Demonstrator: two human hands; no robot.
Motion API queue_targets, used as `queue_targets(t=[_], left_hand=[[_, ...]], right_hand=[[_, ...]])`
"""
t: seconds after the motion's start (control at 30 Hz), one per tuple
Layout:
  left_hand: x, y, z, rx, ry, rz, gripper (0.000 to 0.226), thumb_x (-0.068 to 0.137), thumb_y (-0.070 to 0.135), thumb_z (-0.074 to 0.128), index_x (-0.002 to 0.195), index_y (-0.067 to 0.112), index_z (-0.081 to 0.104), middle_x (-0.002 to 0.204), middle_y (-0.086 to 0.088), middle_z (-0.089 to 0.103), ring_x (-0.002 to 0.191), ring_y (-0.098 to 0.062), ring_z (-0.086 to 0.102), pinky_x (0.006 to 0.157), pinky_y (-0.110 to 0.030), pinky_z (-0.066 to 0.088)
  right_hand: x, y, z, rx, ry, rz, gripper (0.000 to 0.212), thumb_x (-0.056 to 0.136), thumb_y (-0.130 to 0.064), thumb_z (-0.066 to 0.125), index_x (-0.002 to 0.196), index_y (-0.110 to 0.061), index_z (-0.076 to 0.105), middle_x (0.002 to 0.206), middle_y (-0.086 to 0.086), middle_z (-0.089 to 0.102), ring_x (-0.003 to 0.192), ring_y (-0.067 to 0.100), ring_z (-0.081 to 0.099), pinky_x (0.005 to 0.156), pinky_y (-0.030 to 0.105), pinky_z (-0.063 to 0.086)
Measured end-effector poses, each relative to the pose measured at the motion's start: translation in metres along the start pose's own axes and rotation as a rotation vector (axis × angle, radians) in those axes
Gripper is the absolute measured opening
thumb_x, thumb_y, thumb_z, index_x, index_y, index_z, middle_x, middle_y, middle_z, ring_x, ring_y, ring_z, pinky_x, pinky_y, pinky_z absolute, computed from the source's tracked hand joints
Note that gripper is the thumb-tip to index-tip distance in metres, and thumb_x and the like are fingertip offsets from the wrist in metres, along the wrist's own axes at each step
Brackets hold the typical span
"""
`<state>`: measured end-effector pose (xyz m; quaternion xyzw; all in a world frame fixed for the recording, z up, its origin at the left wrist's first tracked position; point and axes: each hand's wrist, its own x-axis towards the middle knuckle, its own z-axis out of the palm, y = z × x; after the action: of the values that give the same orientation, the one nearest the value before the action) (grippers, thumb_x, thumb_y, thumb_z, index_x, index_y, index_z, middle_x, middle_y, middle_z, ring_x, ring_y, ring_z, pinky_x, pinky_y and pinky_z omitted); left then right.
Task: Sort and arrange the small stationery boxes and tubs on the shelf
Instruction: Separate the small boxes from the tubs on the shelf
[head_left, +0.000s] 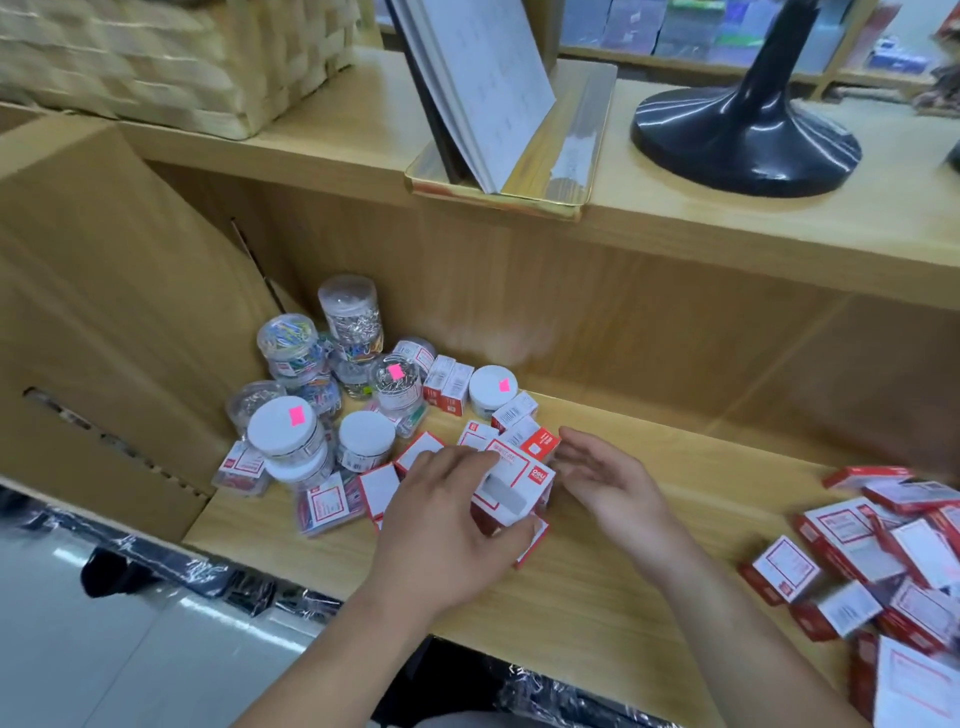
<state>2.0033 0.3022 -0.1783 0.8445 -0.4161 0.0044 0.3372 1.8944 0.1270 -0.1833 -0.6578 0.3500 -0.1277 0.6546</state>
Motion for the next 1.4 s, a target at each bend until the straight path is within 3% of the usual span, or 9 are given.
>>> queue_targets(t=[0.1, 0.2, 0.33, 0.6, 0.83, 0.9, 1.07, 1.23, 1.4], left_hand=[[0.001, 0.009, 0.005, -0.040, -0.025, 0.013, 0.066, 0.066, 0.064, 0.077, 0.117, 0.023, 0.069, 0.117, 0.007, 0.067, 0.107, -0.018, 0.060, 0.089, -0.034, 0.051], [0.000, 0.016, 0.014, -0.046, -0.039, 0.064, 0.068, 0.067, 0.067, 0.073, 0.117, 0.022, 0.070, 0.118, 0.005, 0.067, 0.109, -0.019, 0.060, 0.092, -0.033, 0.051], [-0.001, 0.041, 0.035, -0.099, -0.103, 0.193, 0.065, 0.066, 0.069, 0.075, 0.113, 0.026, 0.068, 0.118, 0.006, 0.067, 0.110, -0.019, 0.061, 0.094, -0.032, 0.047], [0.047, 0.022, 0.040, 0.226, -0.026, 0.142, 0.039, 0.085, 0.052, 0.066, 0.105, 0.019, 0.072, 0.097, -0.002, 0.060, 0.090, -0.029, 0.060, 0.073, -0.042, 0.050], [0.055, 0.028, 0.031, -0.044, -0.092, 0.058, 0.015, 0.088, 0.032, 0.074, 0.101, 0.025, 0.073, 0.097, 0.005, 0.058, 0.083, -0.014, 0.061, 0.074, -0.030, 0.051], [0.051, 0.038, 0.022, -0.273, -0.071, -0.006, 0.012, 0.089, 0.026, 0.077, 0.099, 0.030, 0.072, 0.097, 0.008, 0.059, 0.081, -0.007, 0.061, 0.074, -0.018, 0.047], [0.041, 0.056, 0.001, -0.744, -0.192, -0.333, 0.014, 0.094, 0.018, 0.072, 0.107, 0.020, 0.074, 0.095, 0.005, 0.077, 0.090, -0.013, 0.073, 0.077, -0.025, 0.059], [0.028, 0.054, -0.019, -0.913, -0.193, -0.416, 0.018, 0.100, 0.010, 0.061, 0.109, 0.013, 0.076, 0.095, 0.000, 0.079, 0.083, -0.016, 0.076, 0.071, -0.022, 0.058], [0.020, 0.049, -0.027, -0.873, -0.190, -0.422, 0.024, 0.104, 0.007, 0.054, 0.109, 0.013, 0.077, 0.092, -0.003, 0.079, 0.079, -0.015, 0.075, 0.072, -0.027, 0.059]], right_hand=[[-0.009, -0.001, -0.011, 0.046, -0.031, 0.028, 0.036, 0.099, -0.006, 0.059, 0.133, -0.019, 0.060, 0.120, -0.002, 0.073, 0.114, 0.009, 0.067, 0.106, 0.031, 0.048], [-0.024, -0.002, -0.020, -0.073, 0.104, -0.025, 0.017, 0.099, -0.018, 0.062, 0.111, -0.022, 0.073, 0.102, -0.002, 0.077, 0.100, 0.014, 0.071, 0.097, 0.038, 0.054], [-0.044, -0.005, -0.030, 0.026, 0.189, 0.008, 0.010, 0.092, -0.012, 0.071, 0.101, -0.014, 0.075, 0.088, 0.004, 0.076, 0.076, 0.006, 0.069, 0.067, 0.020, 0.054], [-0.047, -0.001, -0.087, -0.256, 0.589, 0.005, 0.015, 0.090, -0.007, 0.071, 0.092, -0.022, 0.069, 0.084, -0.011, 0.070, 0.075, 0.000, 0.065, 0.059, 0.006, 0.044], [-0.048, 0.000, -0.123, -0.847, 0.800, -0.087, 0.024, 0.090, -0.015, 0.065, 0.112, -0.010, 0.070, 0.116, 0.009, 0.069, 0.108, 0.029, 0.061, 0.088, 0.034, 0.048], [-0.049, -0.005, -0.109, -0.875, 0.765, -0.239, 0.026, 0.088, -0.016, 0.070, 0.113, -0.011, 0.071, 0.119, 0.007, 0.068, 0.112, 0.024, 0.059, 0.093, 0.031, 0.045], [-0.054, -0.044, -0.027, -0.137, 0.244, -0.133, 0.024, 0.091, -0.019, 0.073, 0.115, -0.022, 0.072, 0.108, -0.009, 0.073, 0.092, 0.002, 0.068, 0.078, 0.019, 0.054], [-0.057, -0.056, -0.003, 0.177, 0.154, -0.085, 0.017, 0.094, -0.007, 0.067, 0.109, -0.008, 0.073, 0.096, 0.007, 0.077, 0.081, 0.008, 0.071, 0.064, 0.022, 0.057], [-0.054, -0.058, 0.004, 0.170, 0.092, -0.064, 0.015, 0.094, -0.011, 0.066, 0.108, -0.011, 0.072, 0.092, 0.007, 0.078, 0.076, 0.014, 0.073, 0.062, 0.025, 0.058]])
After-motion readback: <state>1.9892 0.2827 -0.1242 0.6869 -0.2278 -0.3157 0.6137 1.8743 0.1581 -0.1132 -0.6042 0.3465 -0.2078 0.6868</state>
